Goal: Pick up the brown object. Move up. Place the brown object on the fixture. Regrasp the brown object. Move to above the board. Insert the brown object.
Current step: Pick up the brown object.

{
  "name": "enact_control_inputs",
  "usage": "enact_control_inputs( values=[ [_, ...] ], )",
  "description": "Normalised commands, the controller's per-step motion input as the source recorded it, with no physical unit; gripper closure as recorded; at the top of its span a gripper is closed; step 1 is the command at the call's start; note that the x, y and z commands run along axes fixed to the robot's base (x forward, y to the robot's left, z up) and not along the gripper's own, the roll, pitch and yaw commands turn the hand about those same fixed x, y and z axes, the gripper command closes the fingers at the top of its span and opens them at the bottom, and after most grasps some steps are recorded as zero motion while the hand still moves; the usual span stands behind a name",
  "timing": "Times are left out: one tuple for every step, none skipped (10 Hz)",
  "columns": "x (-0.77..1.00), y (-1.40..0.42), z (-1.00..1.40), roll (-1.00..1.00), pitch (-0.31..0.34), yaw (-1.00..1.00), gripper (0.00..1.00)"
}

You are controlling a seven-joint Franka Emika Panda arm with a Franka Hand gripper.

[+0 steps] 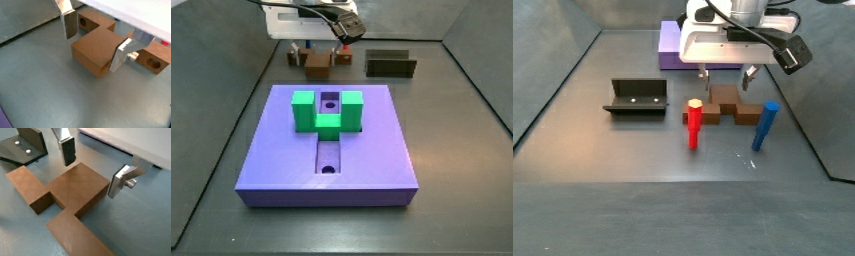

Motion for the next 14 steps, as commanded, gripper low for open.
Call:
enact_control_inputs(
  values=[
    [0.0,0.0,-0.17,0.0,-0.071,-0.11,0.0],
    [0.01,0.0,-0.17,0.0,-0.084,-0.07,0.0],
    [0.0,0.0,-0.2,0.0,-0.086,-0.08,0.0],
    [0.0,0.01,-0.21,0.0,-0.086,-0.08,0.0],
    [0.0,0.0,-0.22,0.0,-0.09,-0.05,0.0],
    [0.0,0.02,-0.22,0.0,-0.08,-0.04,0.0],
    [0.0,0.03,-0.18,0.0,-0.07,-0.04,0.0],
    [0.0,0.03,-0.15,0.0,-0.073,-0.03,0.0],
    [0.0,0.0,0.0,0.0,0.0,0.0,0.0],
    [0.0,0.0,0.0,0.0,0.0,0.0,1.0],
    [0.0,0.0,0.0,0.0,0.0,0.0,1.0],
    [0.0,0.0,0.0,0.0,0.0,0.0,1.0],
    [0.0,0.0,0.0,0.0,0.0,0.0,1.0],
    [0.0,0.0,0.0,0.0,0.0,0.0,1.0]
  ],
)
